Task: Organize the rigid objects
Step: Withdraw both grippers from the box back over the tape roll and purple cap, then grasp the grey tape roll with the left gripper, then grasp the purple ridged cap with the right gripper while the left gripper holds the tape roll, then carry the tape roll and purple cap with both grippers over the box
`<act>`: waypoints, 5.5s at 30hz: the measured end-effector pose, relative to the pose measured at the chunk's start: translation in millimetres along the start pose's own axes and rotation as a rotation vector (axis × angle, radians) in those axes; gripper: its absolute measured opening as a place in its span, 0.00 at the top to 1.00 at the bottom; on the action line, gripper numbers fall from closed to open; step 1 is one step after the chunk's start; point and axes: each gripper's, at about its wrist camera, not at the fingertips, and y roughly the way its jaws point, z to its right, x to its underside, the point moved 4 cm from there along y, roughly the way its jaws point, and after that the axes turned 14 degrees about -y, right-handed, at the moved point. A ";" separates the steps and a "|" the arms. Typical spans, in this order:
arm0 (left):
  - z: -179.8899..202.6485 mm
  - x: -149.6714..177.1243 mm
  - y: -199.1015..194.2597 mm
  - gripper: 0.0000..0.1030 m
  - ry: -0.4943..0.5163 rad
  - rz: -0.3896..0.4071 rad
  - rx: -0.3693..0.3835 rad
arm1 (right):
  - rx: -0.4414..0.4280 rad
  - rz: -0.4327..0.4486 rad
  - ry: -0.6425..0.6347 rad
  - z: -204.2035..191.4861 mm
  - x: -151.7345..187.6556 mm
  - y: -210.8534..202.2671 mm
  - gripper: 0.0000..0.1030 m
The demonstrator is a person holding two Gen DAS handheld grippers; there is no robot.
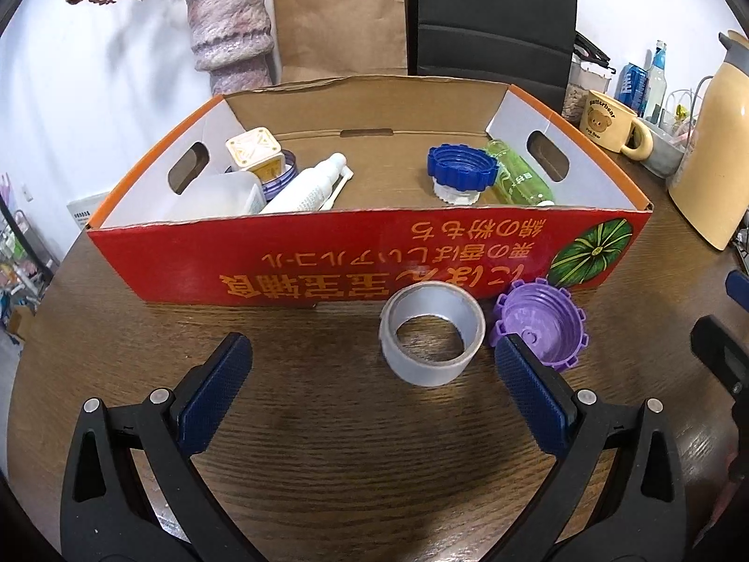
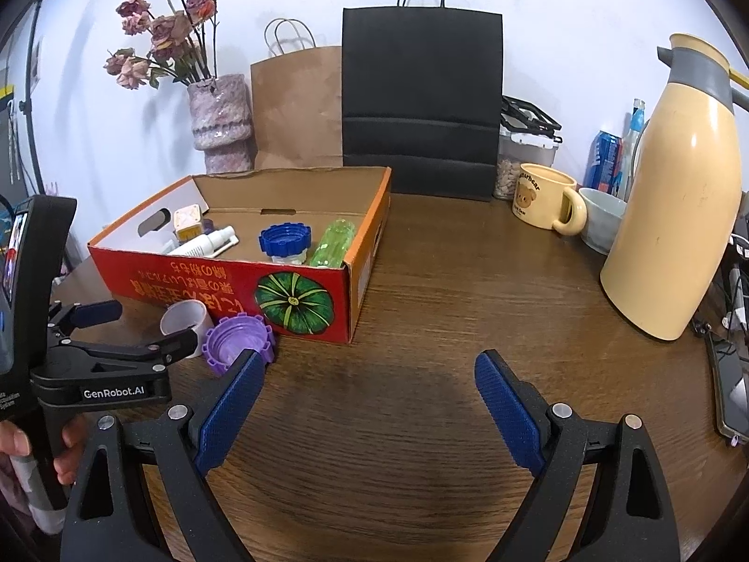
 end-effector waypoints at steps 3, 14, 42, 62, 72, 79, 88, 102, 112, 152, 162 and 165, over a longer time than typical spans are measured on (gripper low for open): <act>3.1 -0.9 -0.2 0.01 0.008 0.005 0.006 | -0.001 -0.009 0.001 -0.2 1.0 2.3 0.08; 12.9 2.1 4.3 0.57 0.028 -0.035 0.070 | 0.002 -0.037 0.003 -1.2 4.3 10.1 0.08; 0.3 -7.4 -39.9 0.61 0.062 0.109 0.115 | 0.019 -0.067 0.000 -14.1 3.0 15.9 0.08; -48.5 -26.2 -43.5 0.61 0.008 0.147 0.081 | -0.068 -0.230 -0.046 -53.8 0.1 57.7 0.08; -54.0 -24.3 -43.6 0.61 0.021 0.144 0.083 | -0.070 -0.251 0.006 -52.9 -1.9 66.6 0.09; -55.9 -24.7 -44.4 0.61 0.020 0.145 0.084 | -0.103 -0.224 -0.002 -58.7 -5.0 63.4 0.44; -55.7 -26.7 -54.6 0.61 0.015 0.181 0.102 | -0.090 -0.103 -0.037 -69.9 -17.6 38.3 0.44; -54.7 -40.3 -66.5 0.61 -0.019 0.198 0.124 | -0.096 0.038 -0.047 -79.2 -48.6 8.0 0.44; -53.2 -57.7 -69.9 0.61 -0.020 0.226 0.115 | -0.088 0.084 -0.065 -79.9 -72.7 4.5 0.44; -44.1 -137.9 -3.1 0.61 -0.083 0.268 0.037 | -0.090 0.086 -0.101 -68.1 -139.6 97.0 0.44; -42.1 -149.7 25.7 0.61 -0.066 0.244 0.016 | -0.085 0.057 -0.125 -63.4 -145.5 124.0 0.44; -43.6 -151.4 32.2 0.61 -0.061 0.237 0.010 | -0.079 0.048 -0.133 -61.1 -145.9 132.0 0.44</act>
